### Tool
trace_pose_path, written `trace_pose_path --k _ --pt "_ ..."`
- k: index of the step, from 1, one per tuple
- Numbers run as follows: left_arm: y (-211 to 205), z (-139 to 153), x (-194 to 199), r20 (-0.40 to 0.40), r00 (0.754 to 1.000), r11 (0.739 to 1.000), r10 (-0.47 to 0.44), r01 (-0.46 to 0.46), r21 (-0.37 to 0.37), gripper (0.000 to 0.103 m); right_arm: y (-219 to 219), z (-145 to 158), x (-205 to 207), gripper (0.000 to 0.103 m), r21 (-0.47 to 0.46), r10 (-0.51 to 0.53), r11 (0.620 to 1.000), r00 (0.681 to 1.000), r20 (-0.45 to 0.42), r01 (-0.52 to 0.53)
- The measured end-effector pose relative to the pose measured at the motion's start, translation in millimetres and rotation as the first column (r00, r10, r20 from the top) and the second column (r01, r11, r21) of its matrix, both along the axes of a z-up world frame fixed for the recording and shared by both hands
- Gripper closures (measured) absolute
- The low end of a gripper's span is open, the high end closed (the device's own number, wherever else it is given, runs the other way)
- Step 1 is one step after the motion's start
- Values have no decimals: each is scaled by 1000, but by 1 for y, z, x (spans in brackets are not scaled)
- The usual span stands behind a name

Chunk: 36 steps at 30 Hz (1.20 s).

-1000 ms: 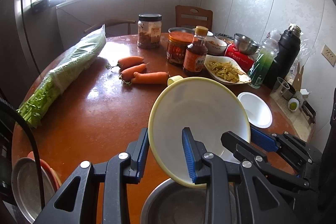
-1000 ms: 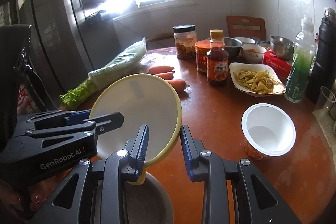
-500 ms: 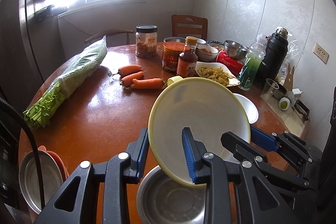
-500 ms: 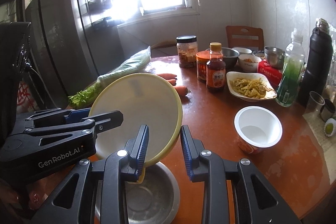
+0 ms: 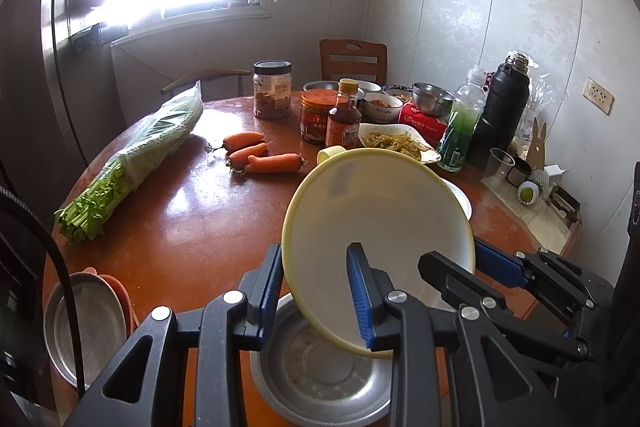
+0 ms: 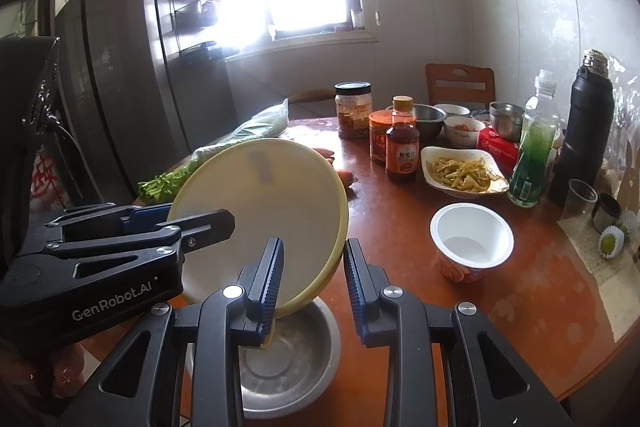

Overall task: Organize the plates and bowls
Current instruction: 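Lift the yellow-rimmed bowl with both grippers over the steel bowl, then lower the yellow-rimmed bowl into the steel bowl and open both grippers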

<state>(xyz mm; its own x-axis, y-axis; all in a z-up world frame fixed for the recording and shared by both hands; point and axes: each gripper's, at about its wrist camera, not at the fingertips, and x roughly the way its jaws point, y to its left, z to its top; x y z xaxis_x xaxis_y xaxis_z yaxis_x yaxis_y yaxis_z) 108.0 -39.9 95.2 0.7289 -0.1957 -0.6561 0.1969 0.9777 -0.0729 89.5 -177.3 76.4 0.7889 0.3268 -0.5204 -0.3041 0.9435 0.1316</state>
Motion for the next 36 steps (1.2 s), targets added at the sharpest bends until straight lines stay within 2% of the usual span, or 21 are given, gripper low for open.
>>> trace_pose_path --k 8,26,31,36 --pt "5 -10 -10 -11 1000 1000 6 -6 -5 71 4 -12 -7 71 -5 15 1000 1000 -16 -15" --pt "21 -65 -15 -73 997 999 37 -38 -13 71 20 -65 -10 71 -32 62 997 994 -85 -65" --pt "17 -76 -15 -71 996 999 51 -50 17 71 24 -77 -11 71 -70 56 996 995 -85 -63" --pt "18 -84 -15 -84 995 999 48 -47 13 71 25 -84 -12 71 -90 57 994 994 -90 -65"
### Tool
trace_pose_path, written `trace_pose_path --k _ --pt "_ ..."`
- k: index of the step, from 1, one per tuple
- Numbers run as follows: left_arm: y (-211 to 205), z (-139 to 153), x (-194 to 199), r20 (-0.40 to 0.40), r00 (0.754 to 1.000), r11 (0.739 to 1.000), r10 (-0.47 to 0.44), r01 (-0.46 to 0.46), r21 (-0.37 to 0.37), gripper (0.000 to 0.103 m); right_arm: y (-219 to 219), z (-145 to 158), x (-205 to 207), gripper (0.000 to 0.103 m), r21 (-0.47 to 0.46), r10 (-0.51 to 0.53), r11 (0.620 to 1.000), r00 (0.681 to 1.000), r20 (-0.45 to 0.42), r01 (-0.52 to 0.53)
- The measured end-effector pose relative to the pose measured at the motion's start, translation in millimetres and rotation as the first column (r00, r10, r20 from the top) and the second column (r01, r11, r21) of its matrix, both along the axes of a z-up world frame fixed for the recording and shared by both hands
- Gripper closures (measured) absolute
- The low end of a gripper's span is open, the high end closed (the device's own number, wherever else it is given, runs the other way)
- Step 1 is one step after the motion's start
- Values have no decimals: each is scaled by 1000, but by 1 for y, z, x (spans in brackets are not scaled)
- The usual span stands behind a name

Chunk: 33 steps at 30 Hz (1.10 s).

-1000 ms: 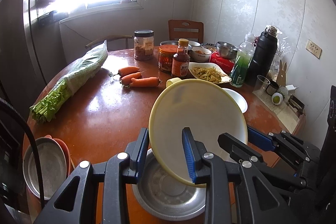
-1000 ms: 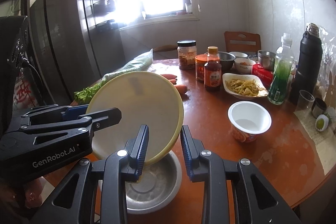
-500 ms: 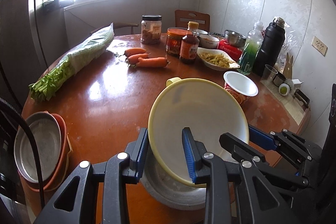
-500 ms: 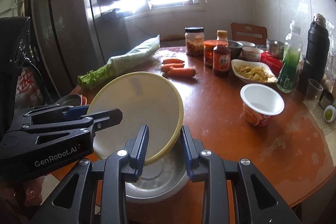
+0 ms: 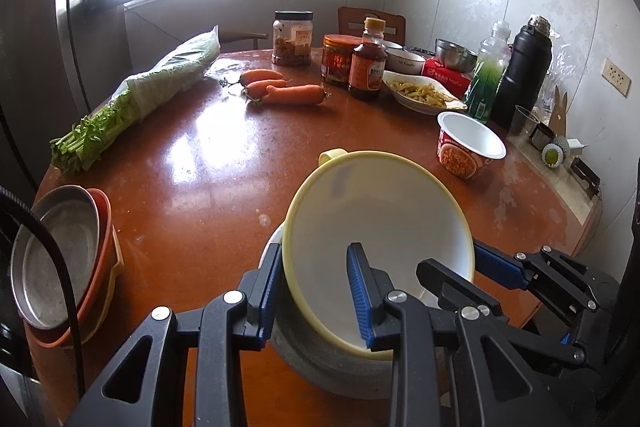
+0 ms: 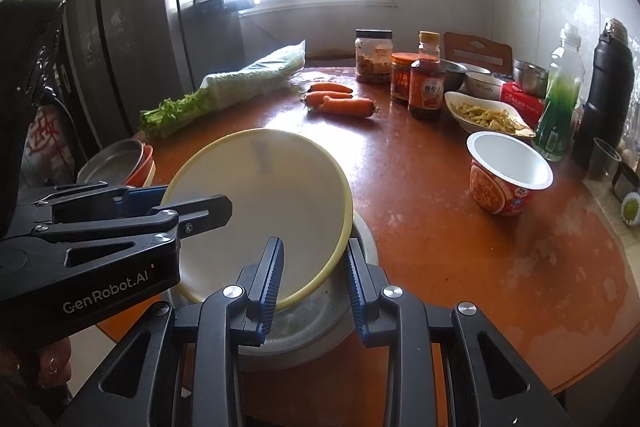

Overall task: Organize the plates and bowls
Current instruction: 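Lower the yellow-rimmed bowl into the steel bowl and open both grippers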

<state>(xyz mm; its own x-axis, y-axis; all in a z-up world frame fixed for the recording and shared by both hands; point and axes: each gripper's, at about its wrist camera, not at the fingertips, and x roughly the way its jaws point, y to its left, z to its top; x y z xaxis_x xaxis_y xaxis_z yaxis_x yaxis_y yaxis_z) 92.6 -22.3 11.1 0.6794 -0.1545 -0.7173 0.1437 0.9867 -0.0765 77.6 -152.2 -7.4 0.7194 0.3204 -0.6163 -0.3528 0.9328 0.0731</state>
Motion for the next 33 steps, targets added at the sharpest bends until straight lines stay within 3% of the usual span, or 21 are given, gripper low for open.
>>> trace_pose_path --k 8,33 --pt "-5 -4 -5 32 999 999 8 -9 48 71 5 -7 -1 71 -21 5 1000 1000 -6 -5" --pt "-1 -12 -6 24 1000 999 11 -12 39 71 8 -15 1 71 -62 12 998 1000 -14 -13"
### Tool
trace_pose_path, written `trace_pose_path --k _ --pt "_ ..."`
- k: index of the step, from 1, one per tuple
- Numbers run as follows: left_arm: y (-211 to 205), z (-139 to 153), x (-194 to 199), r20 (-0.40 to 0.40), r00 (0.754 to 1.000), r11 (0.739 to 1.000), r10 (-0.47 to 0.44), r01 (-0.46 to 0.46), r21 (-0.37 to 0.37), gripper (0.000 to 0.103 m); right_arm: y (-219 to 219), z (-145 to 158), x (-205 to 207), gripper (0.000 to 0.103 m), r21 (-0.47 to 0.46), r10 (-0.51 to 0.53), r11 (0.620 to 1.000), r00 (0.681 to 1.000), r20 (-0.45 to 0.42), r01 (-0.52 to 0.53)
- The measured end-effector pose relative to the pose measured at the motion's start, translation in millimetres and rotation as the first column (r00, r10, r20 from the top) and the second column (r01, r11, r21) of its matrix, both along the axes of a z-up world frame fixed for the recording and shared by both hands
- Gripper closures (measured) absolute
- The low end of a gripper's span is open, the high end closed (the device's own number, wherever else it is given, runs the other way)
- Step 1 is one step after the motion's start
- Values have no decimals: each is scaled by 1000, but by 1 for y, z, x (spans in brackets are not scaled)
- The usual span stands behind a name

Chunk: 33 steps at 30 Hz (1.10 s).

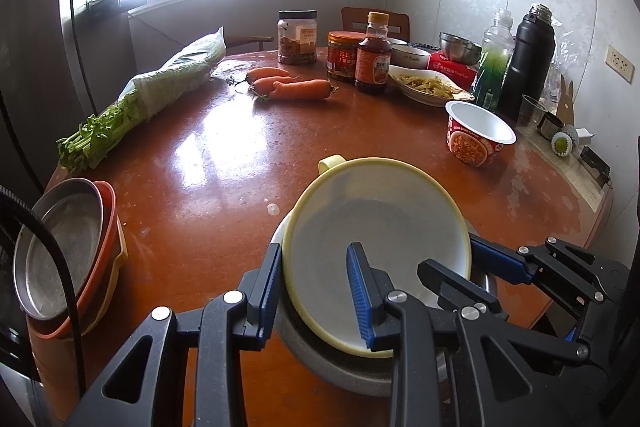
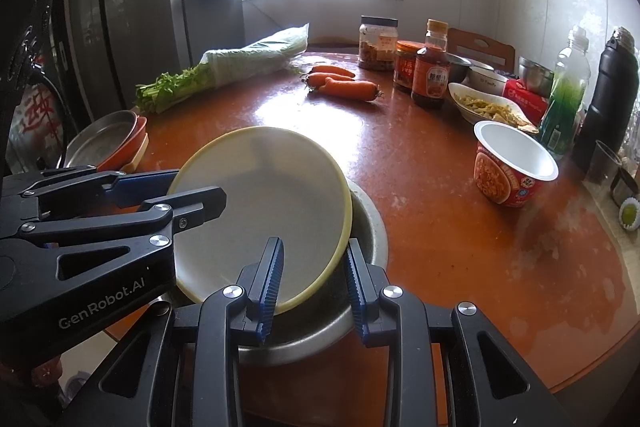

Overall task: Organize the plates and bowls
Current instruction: 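Lower the yellow-rimmed bowl into the steel bowl and open both grippers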

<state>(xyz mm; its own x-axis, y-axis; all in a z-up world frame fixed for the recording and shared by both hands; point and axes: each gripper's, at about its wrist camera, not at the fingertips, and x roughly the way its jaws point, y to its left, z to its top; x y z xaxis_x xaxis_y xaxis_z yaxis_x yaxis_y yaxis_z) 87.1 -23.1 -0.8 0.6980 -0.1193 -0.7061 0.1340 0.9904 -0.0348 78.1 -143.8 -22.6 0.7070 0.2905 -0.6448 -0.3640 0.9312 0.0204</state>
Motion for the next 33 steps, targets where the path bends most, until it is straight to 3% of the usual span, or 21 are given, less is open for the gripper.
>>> trace_pose_path --k 26,33 --pt "7 7 -7 21 1000 1000 -5 6 -15 70 -8 7 -1 71 30 -21 999 1000 -1 21" --pt "5 15 -13 42 999 1000 -7 8 -10 61 -12 10 -3 70 48 -25 999 1000 2 25"
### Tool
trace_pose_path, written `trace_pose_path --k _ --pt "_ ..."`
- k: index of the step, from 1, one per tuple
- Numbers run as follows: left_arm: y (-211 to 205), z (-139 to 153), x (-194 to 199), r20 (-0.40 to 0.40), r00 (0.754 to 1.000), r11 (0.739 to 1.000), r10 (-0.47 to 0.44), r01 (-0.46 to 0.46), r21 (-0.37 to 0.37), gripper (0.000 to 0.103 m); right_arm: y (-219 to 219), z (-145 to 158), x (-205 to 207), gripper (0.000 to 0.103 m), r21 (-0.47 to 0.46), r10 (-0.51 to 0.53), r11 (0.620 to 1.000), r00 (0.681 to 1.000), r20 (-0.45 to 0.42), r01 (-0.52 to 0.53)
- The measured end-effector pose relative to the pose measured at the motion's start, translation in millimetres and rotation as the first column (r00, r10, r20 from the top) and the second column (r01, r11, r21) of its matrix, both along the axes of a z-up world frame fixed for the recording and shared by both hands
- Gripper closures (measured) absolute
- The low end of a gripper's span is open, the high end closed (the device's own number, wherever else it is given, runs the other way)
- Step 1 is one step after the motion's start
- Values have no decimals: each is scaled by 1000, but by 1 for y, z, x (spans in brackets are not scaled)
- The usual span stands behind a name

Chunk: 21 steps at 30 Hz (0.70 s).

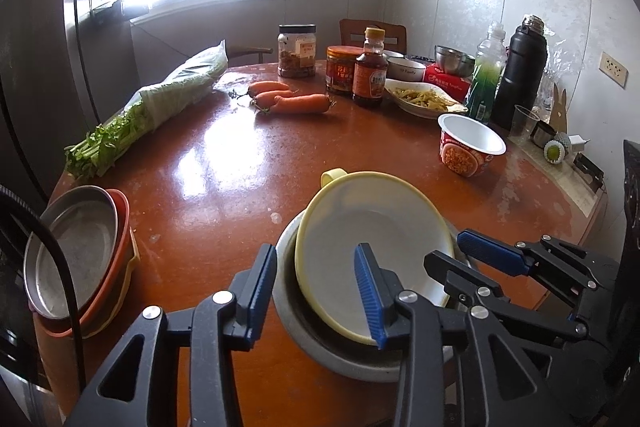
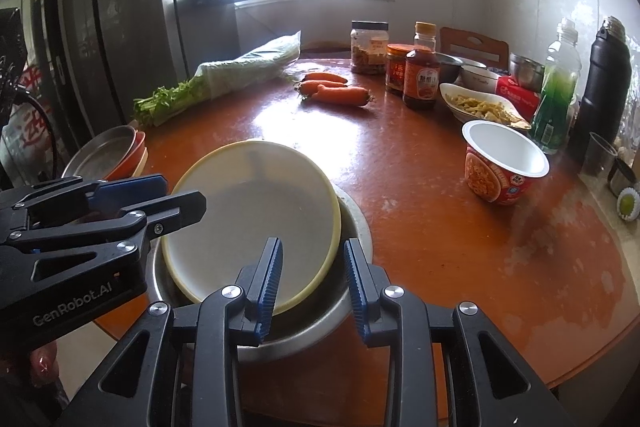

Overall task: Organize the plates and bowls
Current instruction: 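Lower the yellow-rimmed bowl into the steel bowl and open both grippers, then move both grippers to the white red-printed paper bowl and grasp its rim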

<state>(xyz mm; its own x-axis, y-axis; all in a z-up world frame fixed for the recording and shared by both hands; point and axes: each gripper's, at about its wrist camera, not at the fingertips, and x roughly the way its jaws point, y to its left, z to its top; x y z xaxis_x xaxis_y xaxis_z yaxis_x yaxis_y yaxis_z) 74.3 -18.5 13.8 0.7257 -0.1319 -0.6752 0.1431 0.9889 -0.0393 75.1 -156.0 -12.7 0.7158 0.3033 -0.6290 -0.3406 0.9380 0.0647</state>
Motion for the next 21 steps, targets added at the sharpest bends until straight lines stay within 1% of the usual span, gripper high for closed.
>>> trace_pose_path --k 4,7,9,16,21 --pt "-2 6 -2 18 1000 1000 -2 2 6 59 -2 2 0 70 6 -5 1000 1000 5 5" --pt "-5 13 -5 37 999 1000 -8 8 6 53 -6 6 -1 69 19 -11 1000 1000 10 11" --pt "-9 17 -5 49 999 1000 -17 17 9 49 -9 9 -1 65 27 -15 1000 1000 15 14" --pt "-16 26 1 65 997 1000 -27 27 -1 47 -26 19 4 63 58 -45 997 998 32 43" --pt "-21 29 8 67 997 999 -35 36 -9 44 -41 25 10 58 83 -72 994 997 41 68"
